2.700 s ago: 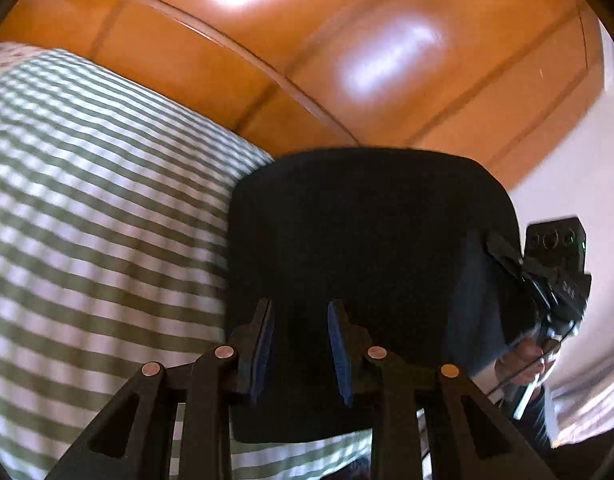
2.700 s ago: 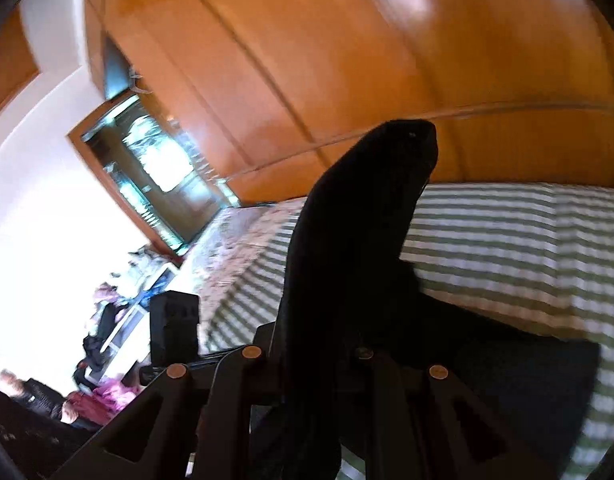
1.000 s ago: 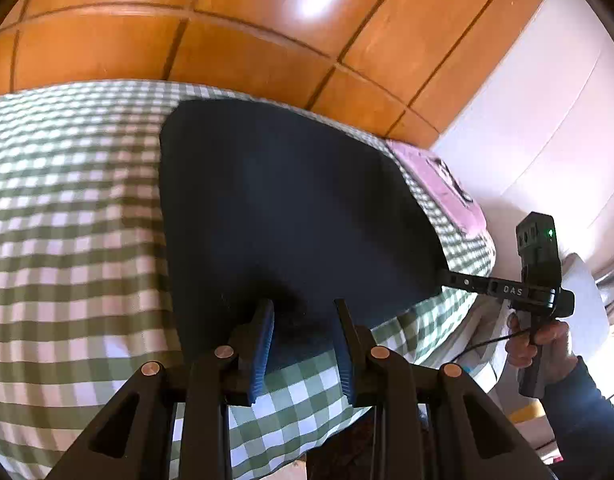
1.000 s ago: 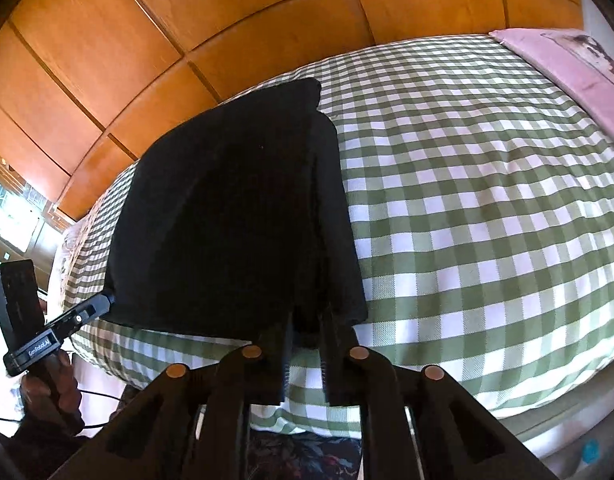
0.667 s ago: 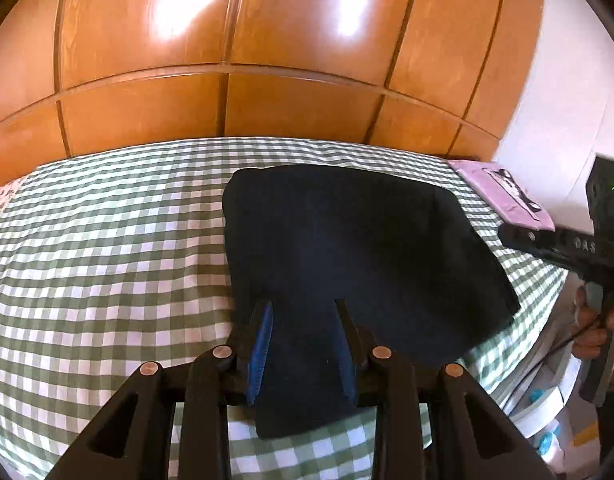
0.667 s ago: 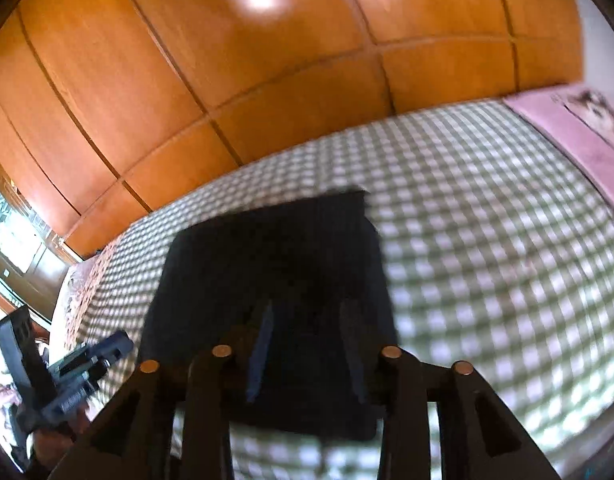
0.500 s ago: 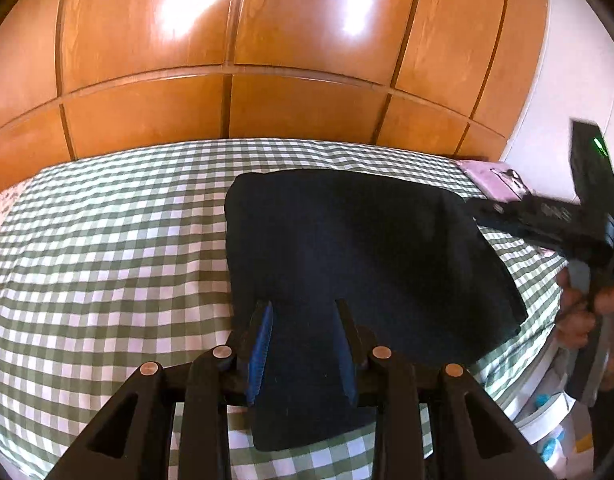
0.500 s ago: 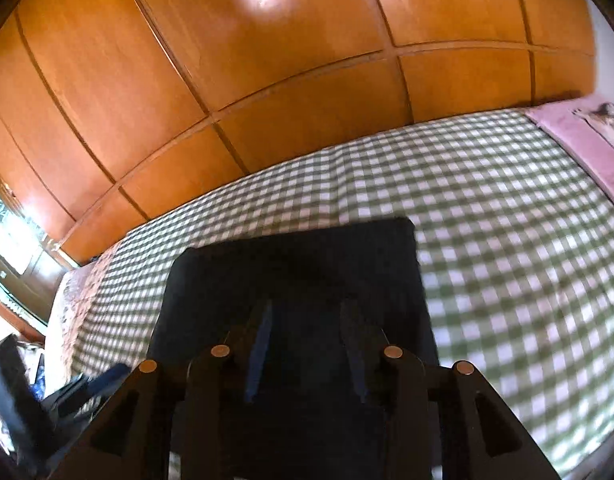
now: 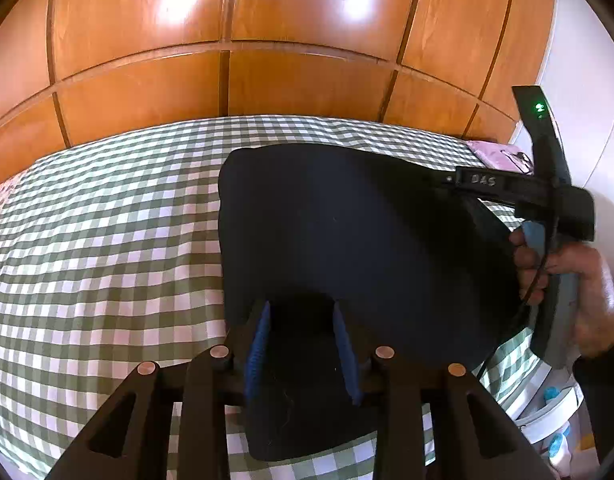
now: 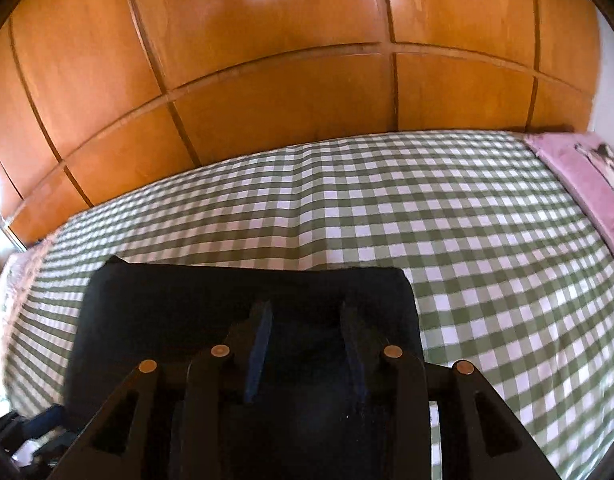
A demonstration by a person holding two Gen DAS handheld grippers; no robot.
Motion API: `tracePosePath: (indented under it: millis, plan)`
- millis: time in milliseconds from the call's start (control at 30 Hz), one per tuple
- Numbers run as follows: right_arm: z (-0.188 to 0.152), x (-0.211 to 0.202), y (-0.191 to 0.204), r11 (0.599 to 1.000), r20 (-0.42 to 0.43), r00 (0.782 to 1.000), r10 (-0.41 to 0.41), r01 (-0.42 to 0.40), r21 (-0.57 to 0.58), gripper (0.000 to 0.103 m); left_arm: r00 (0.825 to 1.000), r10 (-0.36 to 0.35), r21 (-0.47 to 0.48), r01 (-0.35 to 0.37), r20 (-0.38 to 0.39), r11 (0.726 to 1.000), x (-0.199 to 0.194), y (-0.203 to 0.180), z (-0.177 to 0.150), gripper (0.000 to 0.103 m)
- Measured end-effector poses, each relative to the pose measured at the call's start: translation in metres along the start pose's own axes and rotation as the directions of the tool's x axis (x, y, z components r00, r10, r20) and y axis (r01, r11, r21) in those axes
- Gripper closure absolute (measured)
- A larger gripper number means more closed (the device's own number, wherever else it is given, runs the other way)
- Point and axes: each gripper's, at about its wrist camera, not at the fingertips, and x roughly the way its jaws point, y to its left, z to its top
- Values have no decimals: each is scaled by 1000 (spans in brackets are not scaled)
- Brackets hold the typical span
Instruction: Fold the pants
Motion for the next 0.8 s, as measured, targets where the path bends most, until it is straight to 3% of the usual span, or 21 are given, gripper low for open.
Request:
tracePosePath:
  millis: [233, 400, 633, 800]
  plan:
    - [-5, 20, -9, 999, 16, 999, 35, -35, 22, 67, 1000, -21, -23, 21, -1, 1000, 9, 1, -6, 69]
    - [-9, 13, -13, 998, 45, 997, 56, -58, 40, 67, 993, -104, -113, 109, 49, 988, -10, 23, 13, 69]
    - [-11, 12, -23, 989, 62, 992, 108, -114, 91, 67, 998, -42, -100, 45, 36, 994, 15, 33, 65, 69]
    - [-13, 11, -24, 988, 70, 991, 116, -122, 96, 67, 995, 73, -68, -78, -72, 995, 71, 27, 68, 67]
